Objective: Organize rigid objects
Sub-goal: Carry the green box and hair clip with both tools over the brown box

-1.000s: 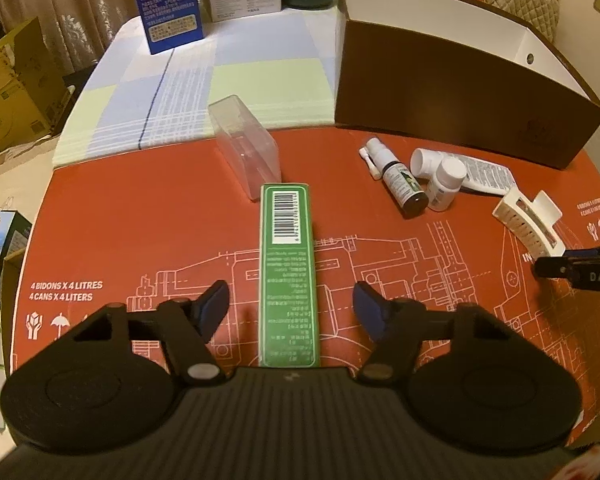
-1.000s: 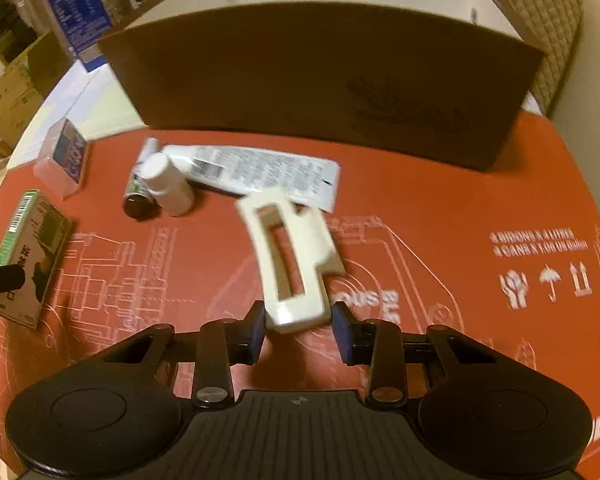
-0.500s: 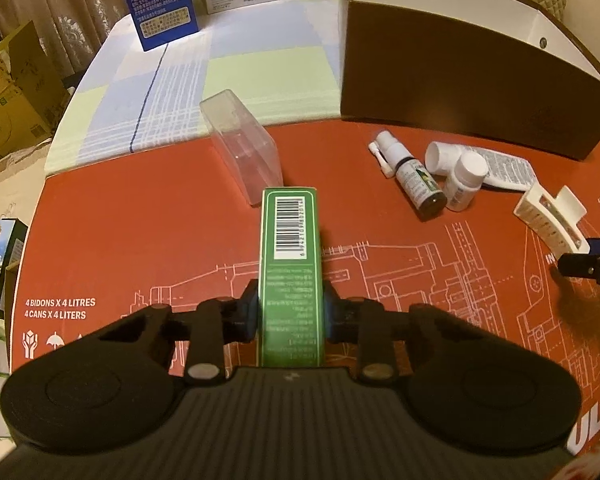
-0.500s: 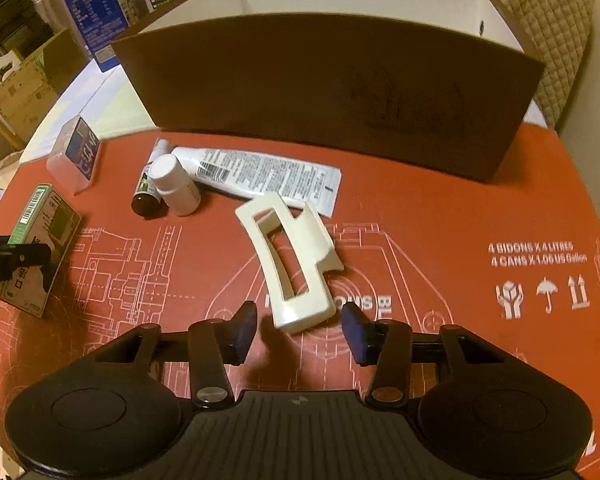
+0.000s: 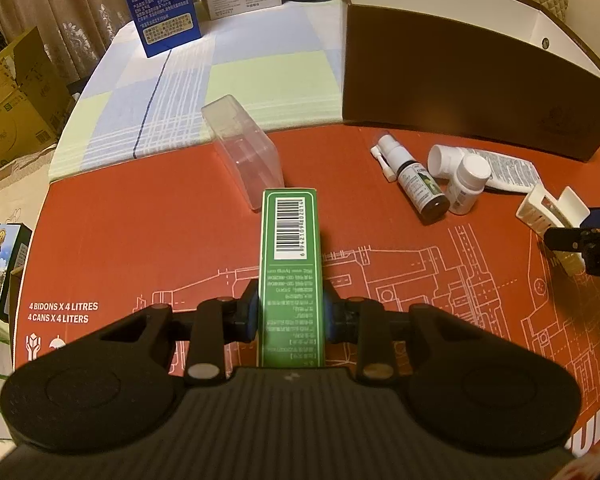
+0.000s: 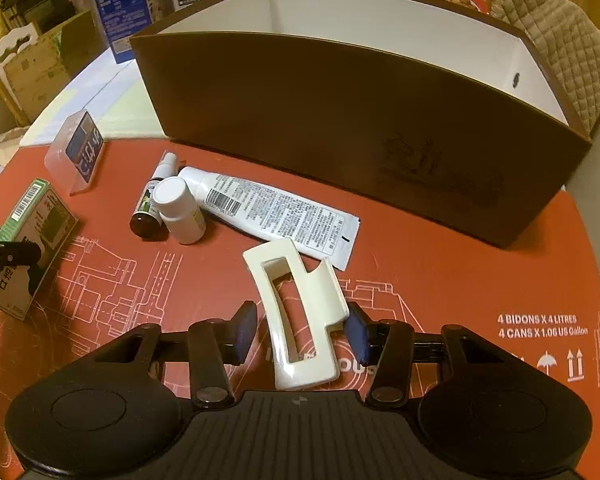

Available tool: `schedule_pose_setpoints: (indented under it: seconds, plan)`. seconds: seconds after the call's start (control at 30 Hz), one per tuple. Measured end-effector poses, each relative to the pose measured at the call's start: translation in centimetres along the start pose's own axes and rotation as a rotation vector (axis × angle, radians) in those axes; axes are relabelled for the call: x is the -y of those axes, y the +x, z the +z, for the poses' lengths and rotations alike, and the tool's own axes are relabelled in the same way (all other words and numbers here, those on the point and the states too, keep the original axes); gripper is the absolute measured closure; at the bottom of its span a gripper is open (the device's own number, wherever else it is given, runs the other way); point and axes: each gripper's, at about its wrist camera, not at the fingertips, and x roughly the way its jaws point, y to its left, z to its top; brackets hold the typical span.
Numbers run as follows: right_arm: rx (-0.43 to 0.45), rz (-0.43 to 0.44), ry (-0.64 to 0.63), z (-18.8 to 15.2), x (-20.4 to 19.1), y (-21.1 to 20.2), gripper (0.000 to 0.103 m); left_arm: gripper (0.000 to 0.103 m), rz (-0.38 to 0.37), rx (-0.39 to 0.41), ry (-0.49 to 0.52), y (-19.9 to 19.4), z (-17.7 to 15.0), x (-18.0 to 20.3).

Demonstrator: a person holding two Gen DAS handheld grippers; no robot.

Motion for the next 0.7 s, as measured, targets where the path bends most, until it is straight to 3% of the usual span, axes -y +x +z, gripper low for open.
schedule_pose_setpoints:
  seconds: [0.17,0.7]
  plan:
    - [0.006,-0.015,-0.044,-0.1,-0.3,0.1,0.065,0.077,0.0,0.0,0.001,0.0,0.0,0.0]
    - [0.039,0.037,-0.013,0.0,0.3,-2.3,0.066,0.078,-0.019,0.016,0.019,-1.1,0.2,0.7]
